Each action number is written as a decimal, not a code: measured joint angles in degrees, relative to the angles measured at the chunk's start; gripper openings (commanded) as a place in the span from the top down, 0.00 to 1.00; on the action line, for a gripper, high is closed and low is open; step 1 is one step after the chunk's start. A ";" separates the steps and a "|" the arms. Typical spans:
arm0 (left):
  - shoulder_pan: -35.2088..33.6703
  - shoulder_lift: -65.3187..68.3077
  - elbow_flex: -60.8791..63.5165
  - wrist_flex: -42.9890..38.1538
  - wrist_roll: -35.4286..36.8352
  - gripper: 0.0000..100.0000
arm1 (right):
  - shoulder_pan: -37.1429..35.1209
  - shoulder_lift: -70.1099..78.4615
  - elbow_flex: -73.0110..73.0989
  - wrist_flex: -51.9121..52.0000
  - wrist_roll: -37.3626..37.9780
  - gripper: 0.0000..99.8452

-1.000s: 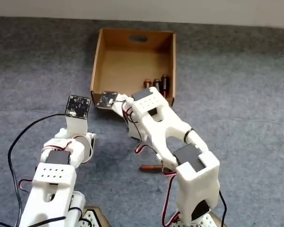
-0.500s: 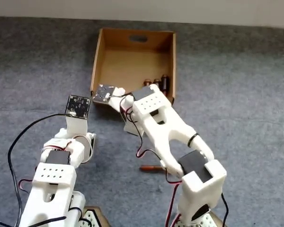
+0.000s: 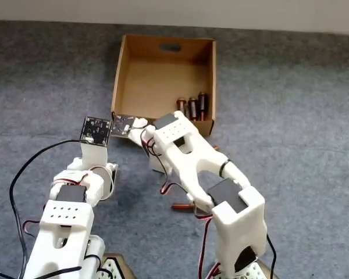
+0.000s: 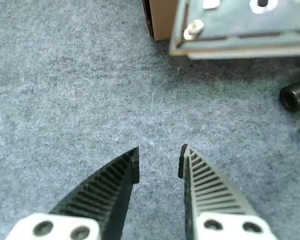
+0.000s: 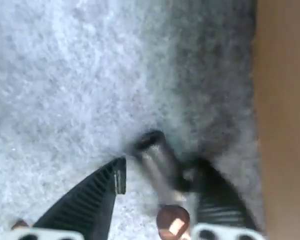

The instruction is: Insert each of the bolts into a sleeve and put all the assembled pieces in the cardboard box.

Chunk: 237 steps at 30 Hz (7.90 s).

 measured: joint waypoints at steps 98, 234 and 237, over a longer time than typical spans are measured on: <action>33.93 0.18 -21.19 27.60 -13.10 0.84 | 47.74 -98.20 70.51 -18.37 -43.96 0.99; 16.97 -19.96 -15.91 -2.64 4.22 0.99 | 17.41 -100.13 71.82 -33.49 -48.35 0.99; 16.97 -19.96 -17.49 -3.69 4.22 0.99 | 14.15 -100.13 73.49 -44.66 -48.35 0.99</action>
